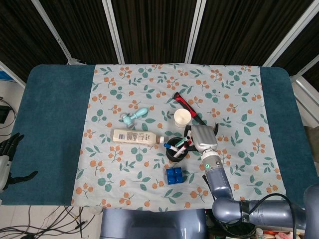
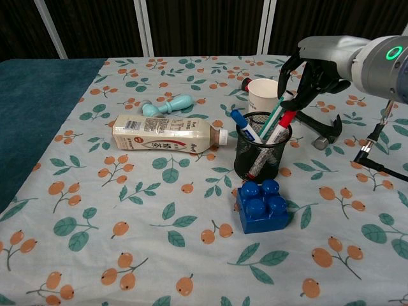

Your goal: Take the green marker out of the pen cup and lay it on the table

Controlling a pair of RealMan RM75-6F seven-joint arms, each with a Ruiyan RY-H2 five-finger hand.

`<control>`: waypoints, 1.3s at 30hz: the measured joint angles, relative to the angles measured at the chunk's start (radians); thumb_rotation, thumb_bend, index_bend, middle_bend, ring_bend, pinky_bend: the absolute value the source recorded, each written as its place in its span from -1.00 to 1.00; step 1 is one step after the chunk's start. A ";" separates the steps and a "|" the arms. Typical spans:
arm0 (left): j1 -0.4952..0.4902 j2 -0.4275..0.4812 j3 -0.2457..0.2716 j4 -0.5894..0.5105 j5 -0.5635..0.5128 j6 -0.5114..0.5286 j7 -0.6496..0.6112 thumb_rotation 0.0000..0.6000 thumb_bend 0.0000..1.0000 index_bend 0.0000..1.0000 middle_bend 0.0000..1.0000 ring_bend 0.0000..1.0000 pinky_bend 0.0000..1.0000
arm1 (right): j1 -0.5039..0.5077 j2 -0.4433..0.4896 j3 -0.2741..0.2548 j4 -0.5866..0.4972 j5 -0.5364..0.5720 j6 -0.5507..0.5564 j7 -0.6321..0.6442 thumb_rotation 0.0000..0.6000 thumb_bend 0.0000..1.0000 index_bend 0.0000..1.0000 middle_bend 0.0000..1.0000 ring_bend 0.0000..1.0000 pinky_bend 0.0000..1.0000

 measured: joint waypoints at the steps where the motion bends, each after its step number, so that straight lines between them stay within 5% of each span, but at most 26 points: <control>1: 0.000 0.000 0.000 0.000 0.000 0.000 0.000 1.00 -1.00 -1.00 -1.00 -1.00 -1.00 | 0.000 0.001 0.000 -0.001 0.000 0.000 0.000 1.00 -0.03 0.18 1.00 1.00 1.00; 13: 0.001 -0.004 0.000 0.001 0.004 0.006 0.010 1.00 -1.00 -1.00 -1.00 -1.00 -1.00 | -0.009 0.084 0.039 -0.125 -0.039 0.035 0.005 1.00 -0.03 0.20 1.00 1.00 1.00; 24: 0.006 -0.008 0.003 0.006 0.025 0.026 0.012 1.00 -1.00 -1.00 -1.00 -1.00 -1.00 | -0.097 0.338 0.110 -0.334 -0.104 0.085 0.075 1.00 -0.03 0.20 1.00 1.00 1.00; 30: 0.008 -0.012 0.005 0.008 0.032 0.033 0.023 1.00 -1.00 -1.00 -1.00 -1.00 -1.00 | -0.221 0.441 0.064 -0.377 -0.184 0.075 0.200 1.00 -0.03 0.20 1.00 1.00 1.00; 39: 0.011 -0.018 0.008 0.005 0.045 0.046 0.043 1.00 -1.00 -1.00 -1.00 -1.00 -1.00 | -0.361 0.440 -0.071 -0.315 -0.286 0.006 0.388 1.00 -0.03 0.20 1.00 1.00 1.00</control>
